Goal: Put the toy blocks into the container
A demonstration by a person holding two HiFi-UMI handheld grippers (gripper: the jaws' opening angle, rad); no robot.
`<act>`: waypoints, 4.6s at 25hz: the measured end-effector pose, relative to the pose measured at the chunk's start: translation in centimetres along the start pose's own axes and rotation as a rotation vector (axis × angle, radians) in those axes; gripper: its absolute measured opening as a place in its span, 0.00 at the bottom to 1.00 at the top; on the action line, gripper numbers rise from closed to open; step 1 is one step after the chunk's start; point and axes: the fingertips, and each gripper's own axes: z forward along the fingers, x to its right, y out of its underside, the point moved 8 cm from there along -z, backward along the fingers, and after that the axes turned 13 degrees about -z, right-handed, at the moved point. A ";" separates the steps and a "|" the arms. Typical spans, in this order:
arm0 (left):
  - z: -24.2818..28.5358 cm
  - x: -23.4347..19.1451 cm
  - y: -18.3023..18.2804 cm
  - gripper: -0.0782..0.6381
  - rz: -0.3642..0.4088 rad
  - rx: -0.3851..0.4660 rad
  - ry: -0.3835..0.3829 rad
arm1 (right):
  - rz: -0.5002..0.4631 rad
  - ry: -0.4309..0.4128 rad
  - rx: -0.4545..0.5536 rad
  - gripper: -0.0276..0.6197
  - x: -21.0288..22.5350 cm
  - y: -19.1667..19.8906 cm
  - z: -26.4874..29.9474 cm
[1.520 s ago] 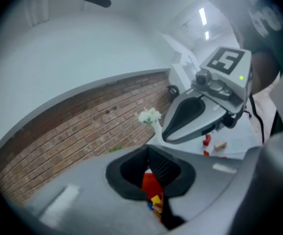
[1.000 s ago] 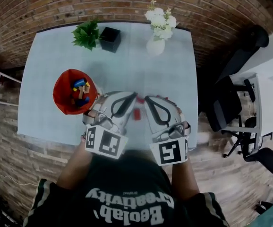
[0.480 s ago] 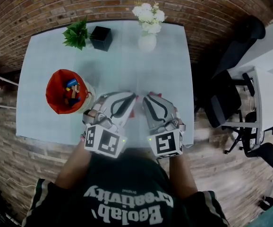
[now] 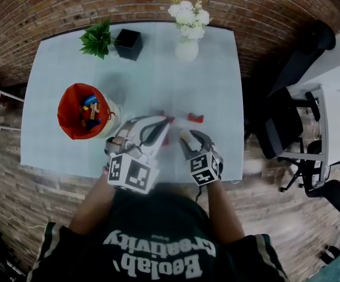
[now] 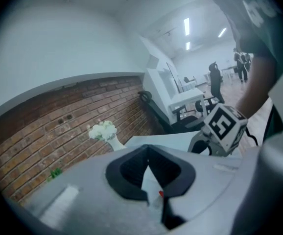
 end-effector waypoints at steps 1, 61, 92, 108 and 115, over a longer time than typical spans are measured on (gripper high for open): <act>0.0 0.0 0.1 0.11 -0.002 -0.004 0.000 | 0.012 -0.009 -0.022 0.30 -0.2 0.7 0.6; -18.5 -10.5 4.2 0.11 -0.118 -0.064 -0.522 | -0.377 -0.152 0.650 0.28 -6.0 -29.8 -2.9; -24.3 -12.5 8.7 0.11 -0.188 -0.099 -0.594 | -0.386 -0.220 0.494 0.30 -10.5 -33.1 3.9; -20.5 -11.2 6.1 0.11 -0.141 -0.057 -0.496 | -0.365 -0.085 0.591 0.05 -7.5 -31.4 -1.1; -14.8 -9.0 3.6 0.11 -0.086 -0.013 -0.344 | -0.279 0.069 0.529 0.05 -3.0 -26.9 -4.8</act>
